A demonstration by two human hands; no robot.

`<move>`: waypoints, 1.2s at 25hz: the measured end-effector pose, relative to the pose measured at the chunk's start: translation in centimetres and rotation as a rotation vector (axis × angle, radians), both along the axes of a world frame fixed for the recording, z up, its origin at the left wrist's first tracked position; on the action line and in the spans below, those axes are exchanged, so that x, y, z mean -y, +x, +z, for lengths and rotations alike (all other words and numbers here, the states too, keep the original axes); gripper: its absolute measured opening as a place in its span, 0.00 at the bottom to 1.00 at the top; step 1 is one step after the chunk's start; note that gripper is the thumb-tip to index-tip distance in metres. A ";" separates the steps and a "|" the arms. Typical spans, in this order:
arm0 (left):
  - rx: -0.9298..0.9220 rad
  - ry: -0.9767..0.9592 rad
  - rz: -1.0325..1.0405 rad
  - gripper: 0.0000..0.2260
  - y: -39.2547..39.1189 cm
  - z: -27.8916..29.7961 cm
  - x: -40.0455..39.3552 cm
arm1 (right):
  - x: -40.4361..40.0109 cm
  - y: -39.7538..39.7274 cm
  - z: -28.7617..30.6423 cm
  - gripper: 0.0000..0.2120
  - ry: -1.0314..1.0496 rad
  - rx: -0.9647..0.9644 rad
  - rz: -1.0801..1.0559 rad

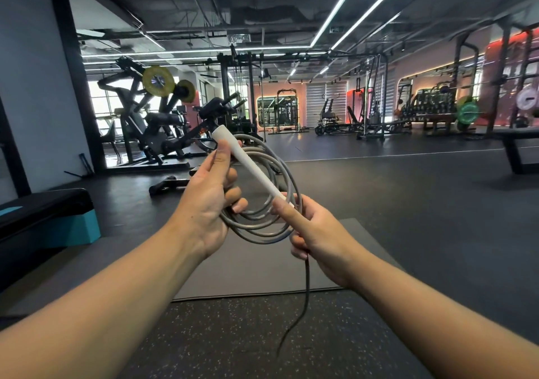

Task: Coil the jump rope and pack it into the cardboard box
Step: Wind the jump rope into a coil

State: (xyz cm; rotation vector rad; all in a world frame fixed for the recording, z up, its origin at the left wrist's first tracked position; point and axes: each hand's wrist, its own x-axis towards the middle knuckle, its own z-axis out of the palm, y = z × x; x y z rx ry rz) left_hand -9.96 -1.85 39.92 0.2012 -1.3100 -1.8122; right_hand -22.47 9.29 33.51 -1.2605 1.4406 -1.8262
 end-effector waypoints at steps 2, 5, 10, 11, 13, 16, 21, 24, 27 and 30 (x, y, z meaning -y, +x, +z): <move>-0.012 0.033 -0.007 0.12 0.2 -0.5 0.0 | 0.3 0.4 0.2 0.16 0.007 0.083 0.029; -0.004 0.027 -0.007 0.14 0.4 -1.5 0.4 | 0.4 0.5 0.4 0.11 0.048 0.080 0.021; 0.212 -0.029 0.102 0.13 1.4 -2.6 1.1 | 0.3 0.4 0.5 0.11 0.053 0.054 0.009; 0.237 -0.027 0.100 0.14 1.8 -2.7 1.3 | 0.3 0.4 0.7 0.11 0.049 0.059 0.015; 0.288 -0.045 0.049 0.17 2.8 -2.7 1.8 | 0.2 0.2 0.9 0.13 0.063 0.046 0.017; 0.400 -0.089 0.030 0.30 4.7 -1.7 3.3 | -0.4 -0.5 1.3 0.15 0.112 -0.105 -0.015; 0.560 -0.620 0.204 0.27 5.5 4.8 5.3 | -0.8 -2.0 3.1 0.12 0.209 -0.610 -0.099; 0.975 -1.030 -0.070 0.36 3.0 8.4 3.5 | -0.2 -2.3 4.7 0.10 0.248 -0.808 -0.064; 1.322 -1.239 -0.192 0.31 0.4 8.4 1.3 | 0.1 -2.1 6.4 0.06 0.303 -0.998 -0.020; 1.338 -1.288 -0.274 0.15 -0.9 6.0 1.9 | -0.1 -2.0 7.7 0.08 0.374 -1.171 -0.021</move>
